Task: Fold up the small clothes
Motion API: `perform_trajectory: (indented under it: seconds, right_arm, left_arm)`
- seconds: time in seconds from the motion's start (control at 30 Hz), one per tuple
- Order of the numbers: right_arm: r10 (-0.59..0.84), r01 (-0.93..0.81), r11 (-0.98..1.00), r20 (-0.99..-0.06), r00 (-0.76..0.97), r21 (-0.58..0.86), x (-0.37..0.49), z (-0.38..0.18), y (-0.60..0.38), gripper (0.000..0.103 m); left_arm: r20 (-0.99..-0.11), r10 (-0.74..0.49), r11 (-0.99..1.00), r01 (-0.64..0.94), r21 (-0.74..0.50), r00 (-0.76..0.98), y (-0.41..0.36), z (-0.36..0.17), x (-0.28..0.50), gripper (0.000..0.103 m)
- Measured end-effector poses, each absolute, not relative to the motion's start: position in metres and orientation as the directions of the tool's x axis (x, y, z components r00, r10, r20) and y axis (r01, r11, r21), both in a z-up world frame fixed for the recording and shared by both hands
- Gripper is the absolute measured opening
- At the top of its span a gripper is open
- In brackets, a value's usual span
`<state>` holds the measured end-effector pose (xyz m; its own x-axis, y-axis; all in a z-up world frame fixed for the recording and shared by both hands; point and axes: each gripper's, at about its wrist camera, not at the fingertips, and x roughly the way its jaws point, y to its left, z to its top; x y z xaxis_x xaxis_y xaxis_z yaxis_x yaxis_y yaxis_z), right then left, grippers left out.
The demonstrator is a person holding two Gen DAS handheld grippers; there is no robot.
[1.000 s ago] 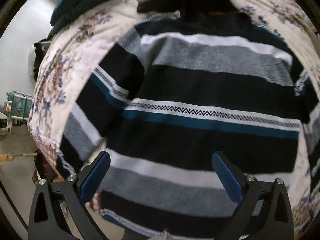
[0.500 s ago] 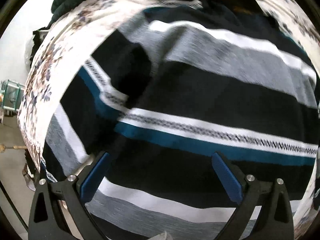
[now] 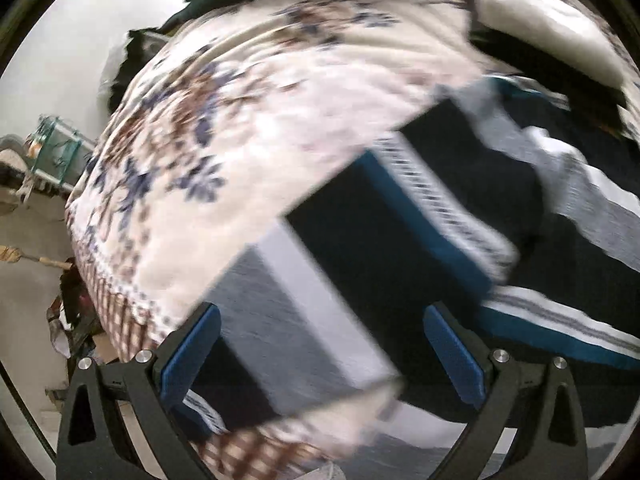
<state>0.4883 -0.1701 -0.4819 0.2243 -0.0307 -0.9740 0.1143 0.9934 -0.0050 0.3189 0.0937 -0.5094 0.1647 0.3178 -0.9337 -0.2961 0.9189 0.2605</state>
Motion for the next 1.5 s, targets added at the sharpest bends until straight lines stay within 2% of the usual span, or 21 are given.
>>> perform_trajectory:
  seconds: [0.13,0.33,0.4,0.47,0.53,0.57,0.6,0.63,0.73,0.8,0.97,1.03,1.1,1.17,1.2,1.23,1.5]
  right_arm:
    - [-0.074,-0.079,0.993,-0.985,0.155,-0.087,0.498,-0.544,-0.057,0.011]
    - [-0.116,-0.117,0.984,-0.983,0.145,-0.134,0.489,-0.548,-0.010,0.011]
    - [-0.097,-0.124,0.986,-0.987,0.126,-0.113,0.491,-0.553,-0.007,0.013]
    - [-0.006,-0.110,0.994,-0.997,0.071,-0.014,0.490,-0.550,-0.022,0.017]
    - [0.128,-0.061,0.990,-0.991,0.044,0.125,0.484,-0.537,-0.047,0.038]
    - [0.182,-0.025,0.983,-0.982,0.057,0.181,0.477,-0.525,-0.065,0.045]
    - [0.203,0.000,0.979,-0.976,0.074,0.204,0.471,-0.516,-0.079,0.058]
    - [0.218,0.026,0.975,-0.971,0.098,0.222,0.459,-0.503,-0.097,0.062]
    - [0.178,0.080,0.979,-0.978,0.112,0.188,0.432,-0.490,-0.142,0.068]
    - [0.161,0.113,0.978,-0.981,0.107,0.173,0.415,-0.490,-0.163,0.068]
    - [0.175,0.196,0.964,-0.983,0.049,0.181,0.394,-0.524,-0.179,0.068]
    - [0.172,0.222,0.959,-0.985,0.028,0.174,0.387,-0.539,-0.181,0.068]
    - [0.172,0.231,0.958,-0.985,0.018,0.172,0.381,-0.546,-0.182,0.068]
    - [0.167,0.228,0.960,-0.986,0.007,0.164,0.376,-0.550,-0.179,0.068]
    - [0.166,0.222,0.961,-0.986,0.005,0.163,0.377,-0.552,-0.173,0.068]
    - [0.165,0.212,0.964,-0.986,0.002,0.161,0.377,-0.552,-0.171,0.068]
    - [0.170,0.176,0.970,-0.985,0.010,0.169,0.383,-0.546,-0.148,0.068]
  left_arm:
    - [-0.933,0.331,0.896,-0.356,0.265,0.141,0.140,-0.516,0.314,0.103]
    - [-0.938,0.322,0.879,-0.408,0.246,0.129,0.189,-0.518,0.304,0.103]
    - [-0.943,0.310,0.876,-0.423,0.233,0.122,0.201,-0.519,0.299,0.103]
    - [-0.949,0.293,0.870,-0.443,0.215,0.116,0.216,-0.514,0.293,0.103]
    - [-0.959,0.259,0.862,-0.475,0.174,0.119,0.234,-0.506,0.282,0.103]
    - [-0.962,0.240,0.860,-0.488,0.150,0.127,0.240,-0.502,0.275,0.103]
    - [-0.967,0.214,0.855,-0.506,0.116,0.139,0.251,-0.497,0.265,0.103]
    - [-0.969,0.203,0.850,-0.517,0.101,0.143,0.256,-0.495,0.258,0.103]
    - [-0.983,0.135,0.823,-0.566,0.043,0.121,0.283,-0.500,0.222,0.103]
    - [-0.991,0.095,0.804,-0.594,0.018,0.098,0.291,-0.512,0.205,0.103]
    - [-0.997,-0.074,0.750,-0.659,-0.058,0.003,0.301,-0.579,0.178,0.103]
    - [-0.993,-0.116,0.722,-0.687,-0.081,-0.006,0.303,-0.600,0.175,0.097]
    - [-0.992,-0.122,0.693,-0.713,-0.112,0.036,0.306,-0.605,0.174,0.082]
    - [-0.992,-0.105,0.681,-0.722,-0.123,0.069,0.309,-0.597,0.176,0.030]
    - [-0.991,-0.101,0.675,-0.726,-0.134,0.089,0.312,-0.591,0.176,0.016]
    - [-0.986,-0.115,0.663,-0.729,-0.168,0.123,0.316,-0.584,0.177,0.010]
    - [-0.959,-0.002,0.654,-0.725,-0.216,0.284,0.368,-0.521,0.211,0.009]
